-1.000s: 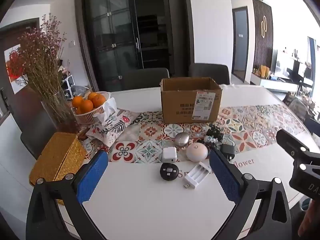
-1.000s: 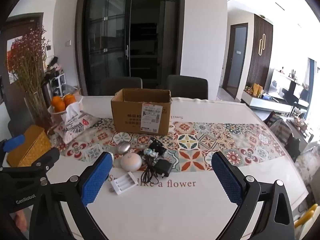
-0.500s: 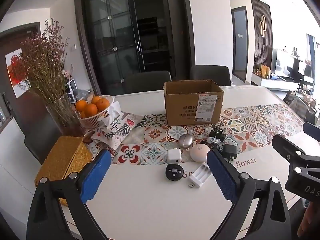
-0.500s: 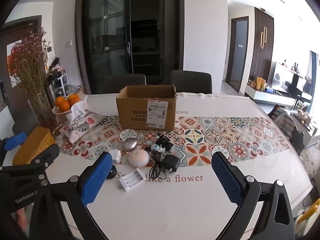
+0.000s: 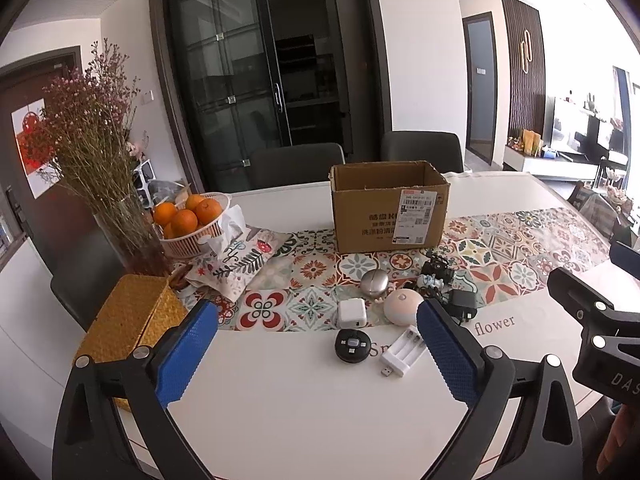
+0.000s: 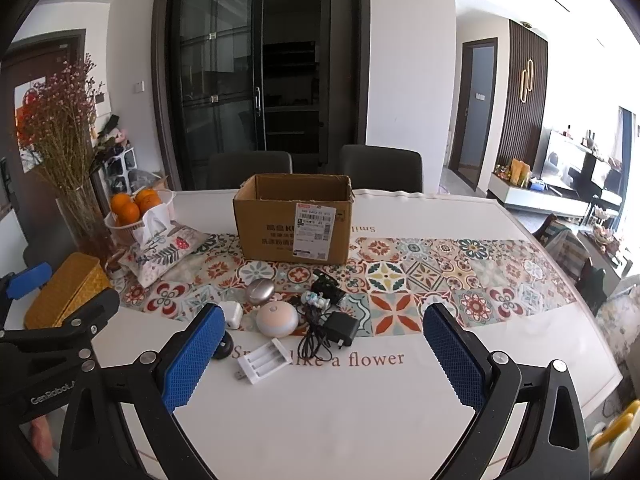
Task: Organize rigid objects
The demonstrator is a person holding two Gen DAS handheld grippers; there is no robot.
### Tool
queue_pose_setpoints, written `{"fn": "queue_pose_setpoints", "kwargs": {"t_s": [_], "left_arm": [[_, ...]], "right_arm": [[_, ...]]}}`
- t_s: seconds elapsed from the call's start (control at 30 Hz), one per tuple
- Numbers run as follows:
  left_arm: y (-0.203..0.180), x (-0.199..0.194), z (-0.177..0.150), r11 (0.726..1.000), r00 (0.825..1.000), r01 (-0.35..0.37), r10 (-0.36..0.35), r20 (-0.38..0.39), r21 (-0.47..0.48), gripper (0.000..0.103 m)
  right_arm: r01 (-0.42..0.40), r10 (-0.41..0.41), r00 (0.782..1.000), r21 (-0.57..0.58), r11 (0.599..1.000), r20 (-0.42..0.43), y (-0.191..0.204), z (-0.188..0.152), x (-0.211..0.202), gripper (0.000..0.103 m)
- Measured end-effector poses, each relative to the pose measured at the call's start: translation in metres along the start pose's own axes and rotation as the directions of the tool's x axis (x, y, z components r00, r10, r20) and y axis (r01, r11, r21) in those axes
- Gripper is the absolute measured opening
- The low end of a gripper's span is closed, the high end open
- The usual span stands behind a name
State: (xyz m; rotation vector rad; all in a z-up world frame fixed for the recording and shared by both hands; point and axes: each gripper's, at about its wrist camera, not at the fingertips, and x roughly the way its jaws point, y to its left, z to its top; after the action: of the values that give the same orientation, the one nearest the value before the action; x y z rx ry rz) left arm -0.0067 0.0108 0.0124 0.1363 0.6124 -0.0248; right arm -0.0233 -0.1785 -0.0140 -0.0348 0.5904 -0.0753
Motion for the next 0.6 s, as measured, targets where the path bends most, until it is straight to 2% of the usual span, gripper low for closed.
{"fn": "queue_pose_setpoints", "kwargs": {"t_s": [0.6], "left_arm": [[0.0053,0.0066,0.0083,1.0,1.0,0.017,-0.017,0.01,-0.007,0.102]], "right_arm": [[0.002,-0.002,1.0,-0.012,1.0,0.016,0.0049,0.0101,0.0065,0.1]]}}
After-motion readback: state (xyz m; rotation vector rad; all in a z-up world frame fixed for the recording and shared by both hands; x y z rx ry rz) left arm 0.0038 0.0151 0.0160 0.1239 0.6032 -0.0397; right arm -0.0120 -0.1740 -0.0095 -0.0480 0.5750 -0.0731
